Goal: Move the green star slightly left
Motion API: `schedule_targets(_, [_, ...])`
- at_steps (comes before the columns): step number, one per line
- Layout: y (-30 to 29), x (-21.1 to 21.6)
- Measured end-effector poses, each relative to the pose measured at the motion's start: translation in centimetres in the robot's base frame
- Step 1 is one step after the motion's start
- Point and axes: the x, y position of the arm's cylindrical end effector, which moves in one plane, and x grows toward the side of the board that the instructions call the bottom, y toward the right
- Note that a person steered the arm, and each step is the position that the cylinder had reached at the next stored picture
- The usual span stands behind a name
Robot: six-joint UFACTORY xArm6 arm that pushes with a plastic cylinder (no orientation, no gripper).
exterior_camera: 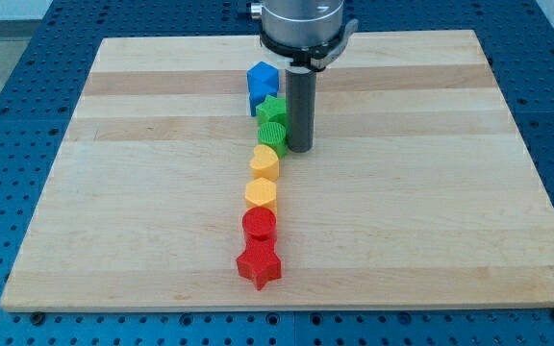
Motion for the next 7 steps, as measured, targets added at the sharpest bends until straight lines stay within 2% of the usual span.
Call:
schedule_targets(2, [5.7, -1.3])
schedule_targets(3, [5.6, -1.7])
schedule_targets(4, [0.9, -1.9])
schedule_targets(7, [-0.6, -3.1])
